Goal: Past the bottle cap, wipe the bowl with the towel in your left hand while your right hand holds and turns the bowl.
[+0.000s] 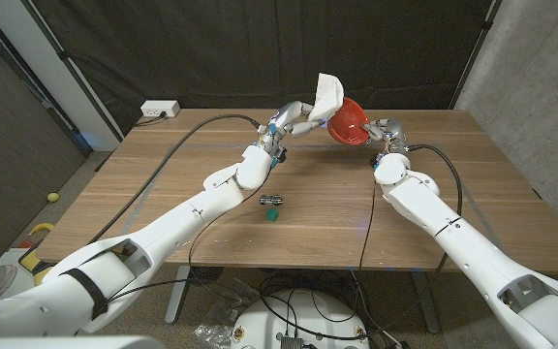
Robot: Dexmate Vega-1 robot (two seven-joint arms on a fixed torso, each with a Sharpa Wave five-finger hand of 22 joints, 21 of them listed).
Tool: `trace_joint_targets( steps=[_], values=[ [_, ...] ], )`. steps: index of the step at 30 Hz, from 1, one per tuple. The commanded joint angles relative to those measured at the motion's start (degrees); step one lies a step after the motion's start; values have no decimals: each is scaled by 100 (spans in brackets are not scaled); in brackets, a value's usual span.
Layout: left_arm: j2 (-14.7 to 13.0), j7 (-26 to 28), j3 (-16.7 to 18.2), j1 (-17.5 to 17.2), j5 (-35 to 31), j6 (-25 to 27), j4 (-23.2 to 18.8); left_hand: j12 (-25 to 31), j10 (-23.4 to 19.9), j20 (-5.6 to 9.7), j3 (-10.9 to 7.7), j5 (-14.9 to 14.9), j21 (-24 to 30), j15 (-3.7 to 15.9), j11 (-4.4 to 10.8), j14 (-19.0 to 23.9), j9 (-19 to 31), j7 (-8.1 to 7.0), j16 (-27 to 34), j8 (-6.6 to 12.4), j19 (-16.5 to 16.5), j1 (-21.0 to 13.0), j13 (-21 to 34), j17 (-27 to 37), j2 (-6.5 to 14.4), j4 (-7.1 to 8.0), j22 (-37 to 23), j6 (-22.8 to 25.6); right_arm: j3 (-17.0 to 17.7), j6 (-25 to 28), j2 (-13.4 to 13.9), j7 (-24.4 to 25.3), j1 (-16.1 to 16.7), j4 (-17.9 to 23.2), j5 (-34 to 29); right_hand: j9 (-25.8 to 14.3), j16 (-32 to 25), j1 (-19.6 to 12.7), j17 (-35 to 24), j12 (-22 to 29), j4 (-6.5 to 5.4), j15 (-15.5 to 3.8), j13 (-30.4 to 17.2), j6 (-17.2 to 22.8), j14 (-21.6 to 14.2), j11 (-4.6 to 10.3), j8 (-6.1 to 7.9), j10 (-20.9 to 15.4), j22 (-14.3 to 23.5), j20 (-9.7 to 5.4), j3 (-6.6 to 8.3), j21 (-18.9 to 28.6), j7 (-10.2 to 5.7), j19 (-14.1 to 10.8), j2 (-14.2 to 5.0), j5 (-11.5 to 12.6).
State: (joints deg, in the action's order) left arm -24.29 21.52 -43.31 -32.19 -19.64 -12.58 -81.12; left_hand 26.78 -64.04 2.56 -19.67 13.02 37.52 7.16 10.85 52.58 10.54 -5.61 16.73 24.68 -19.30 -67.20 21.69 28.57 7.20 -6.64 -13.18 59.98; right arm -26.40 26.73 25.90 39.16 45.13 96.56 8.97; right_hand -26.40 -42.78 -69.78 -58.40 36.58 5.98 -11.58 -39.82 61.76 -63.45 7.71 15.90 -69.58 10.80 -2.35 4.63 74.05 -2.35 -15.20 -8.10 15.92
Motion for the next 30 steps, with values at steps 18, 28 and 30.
trace_joint_targets(
  steps=[18, 28, 30],
  values=[
    [-81, 311, 74, -165, -324, -96, -105, -29, -61, 104, 41, 42, 110, 666, 52, -10, 36, -95, -32, -31, 50, -104, 38, 91, 3, 18, 2, 213, 547, -1221, -77, -442, 344, -243, 1226, -62, 31, -70, -1, -18, 49, -169, -55, 83, -50, 6, -38, -54, 18, -619, -12, 50, -30, -68, -22, 20],
    [447, 1755, 123, -94, -519, -1031, 764, -53, -109, 125, 60, 40, 174, 667, 53, 33, 35, -72, -26, -35, 20, -131, 31, 140, -9, 11, 10, 283, 278, -1466, 201, -774, 239, -338, 1083, -67, 28, -70, -29, -42, 44, -169, -73, 102, -64, -2, -67, -36, 12, -632, -13, 42, -47, -58, -26, 16],
    [587, 1952, 186, -114, -524, -828, 761, -59, -126, 144, 66, 38, 195, 666, 53, 49, 34, -73, -21, -40, -2, -135, 27, 153, -13, 10, 13, 291, 234, -1676, 254, -906, 227, -418, 1041, -70, 44, -68, -18, -46, 41, -169, -81, 92, -53, -2, -77, -32, 12, -639, -14, 36, -65, -47, -28, 15]
  ],
)
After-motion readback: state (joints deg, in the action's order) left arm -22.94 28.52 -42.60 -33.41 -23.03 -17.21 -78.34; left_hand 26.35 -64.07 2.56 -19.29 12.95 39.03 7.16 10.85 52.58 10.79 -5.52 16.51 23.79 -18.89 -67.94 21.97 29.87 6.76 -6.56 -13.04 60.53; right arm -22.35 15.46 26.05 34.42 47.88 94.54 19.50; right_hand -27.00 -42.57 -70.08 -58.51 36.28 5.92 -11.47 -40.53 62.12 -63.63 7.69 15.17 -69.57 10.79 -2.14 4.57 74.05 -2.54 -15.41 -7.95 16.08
